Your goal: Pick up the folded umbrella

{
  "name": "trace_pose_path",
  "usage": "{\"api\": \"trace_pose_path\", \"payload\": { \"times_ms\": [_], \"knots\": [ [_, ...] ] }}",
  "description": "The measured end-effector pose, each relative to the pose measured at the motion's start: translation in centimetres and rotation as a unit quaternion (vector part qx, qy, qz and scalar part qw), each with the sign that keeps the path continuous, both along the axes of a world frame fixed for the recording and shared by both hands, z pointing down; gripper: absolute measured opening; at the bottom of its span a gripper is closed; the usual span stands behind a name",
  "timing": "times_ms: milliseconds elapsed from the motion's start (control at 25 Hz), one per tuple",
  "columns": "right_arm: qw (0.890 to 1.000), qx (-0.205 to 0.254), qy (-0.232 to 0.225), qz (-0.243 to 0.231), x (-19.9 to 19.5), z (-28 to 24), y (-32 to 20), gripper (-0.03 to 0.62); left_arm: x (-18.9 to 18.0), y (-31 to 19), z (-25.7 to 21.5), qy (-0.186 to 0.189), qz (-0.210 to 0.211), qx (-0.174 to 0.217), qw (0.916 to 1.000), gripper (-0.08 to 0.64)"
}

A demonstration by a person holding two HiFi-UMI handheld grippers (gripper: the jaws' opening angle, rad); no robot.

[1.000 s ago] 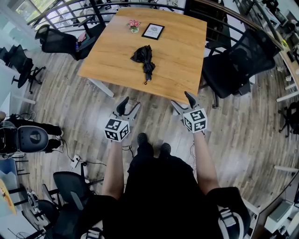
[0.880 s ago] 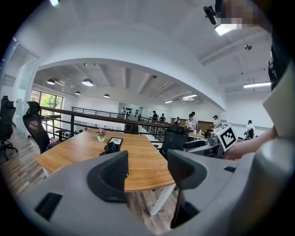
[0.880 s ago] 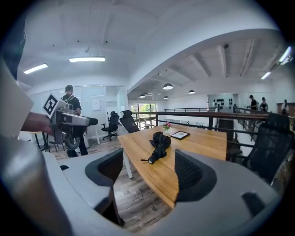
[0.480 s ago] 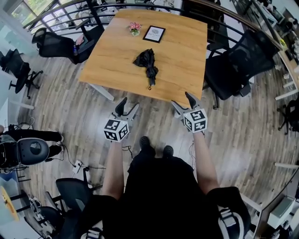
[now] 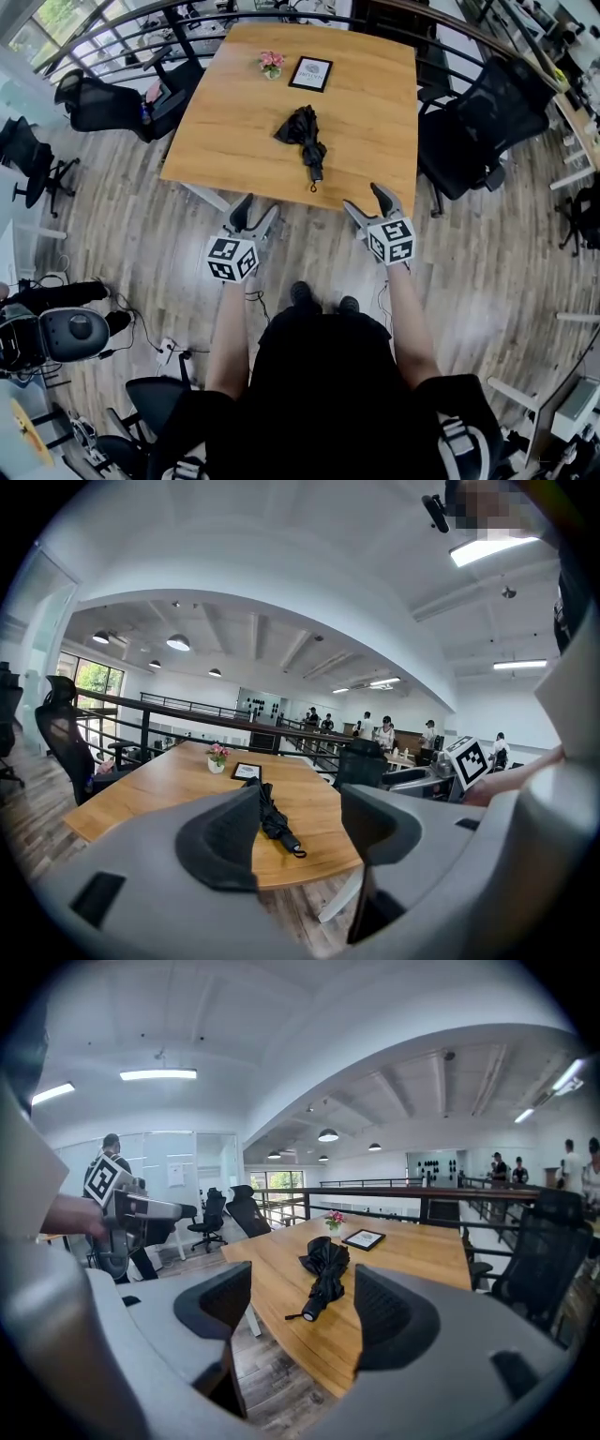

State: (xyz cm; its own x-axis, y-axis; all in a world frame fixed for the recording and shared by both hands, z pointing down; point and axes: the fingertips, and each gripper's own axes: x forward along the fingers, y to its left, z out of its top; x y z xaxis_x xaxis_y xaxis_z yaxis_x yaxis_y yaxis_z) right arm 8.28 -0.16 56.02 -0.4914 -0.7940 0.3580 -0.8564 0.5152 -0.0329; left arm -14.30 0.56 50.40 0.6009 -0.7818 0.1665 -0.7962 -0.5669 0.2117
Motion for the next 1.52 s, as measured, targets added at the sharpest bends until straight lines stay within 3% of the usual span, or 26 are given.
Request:
{"api": "trace_pose_path", "payload": {
  "times_ms": [680, 1520],
  "knots": [
    [0.999, -0.02, -0.005, 0.035, -5.2, 1.8, -1.9, 0.353, -5.2, -3.6, 1.7, -0.002, 0.029, -0.017, 0.9994, 0.272],
    [0.998, -0.055, -0.016, 0.035, -3.5, 4.5, -8.4, 0.351, -3.4, -10.0, 4.1, -0.008, 0.028, -0.051, 0.9983, 0.272]
  ]
}}
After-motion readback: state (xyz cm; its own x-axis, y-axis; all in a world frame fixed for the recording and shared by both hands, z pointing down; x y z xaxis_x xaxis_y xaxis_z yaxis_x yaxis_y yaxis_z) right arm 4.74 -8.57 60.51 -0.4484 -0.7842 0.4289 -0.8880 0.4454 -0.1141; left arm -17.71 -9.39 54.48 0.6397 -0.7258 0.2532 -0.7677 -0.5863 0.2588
